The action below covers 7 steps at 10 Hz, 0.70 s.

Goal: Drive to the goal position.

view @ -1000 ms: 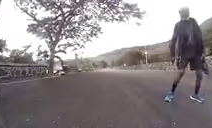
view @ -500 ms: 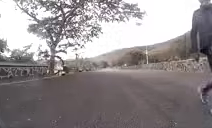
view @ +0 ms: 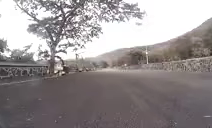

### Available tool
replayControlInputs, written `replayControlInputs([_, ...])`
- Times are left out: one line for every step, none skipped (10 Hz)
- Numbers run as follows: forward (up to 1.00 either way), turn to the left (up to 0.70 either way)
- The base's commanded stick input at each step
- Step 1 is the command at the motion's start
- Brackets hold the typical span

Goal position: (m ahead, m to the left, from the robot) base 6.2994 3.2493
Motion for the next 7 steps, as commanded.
replayControlInputs([0.70,0.00])
replayControlInputs([0.70,0.00])
replayControlInputs([0.70,0.00])
replayControlInputs([0.70,0.00])
replayControlInputs([0.70,0.00])
replayControlInputs([0.70,0.00])
replayControlInputs([0.70,0.00])
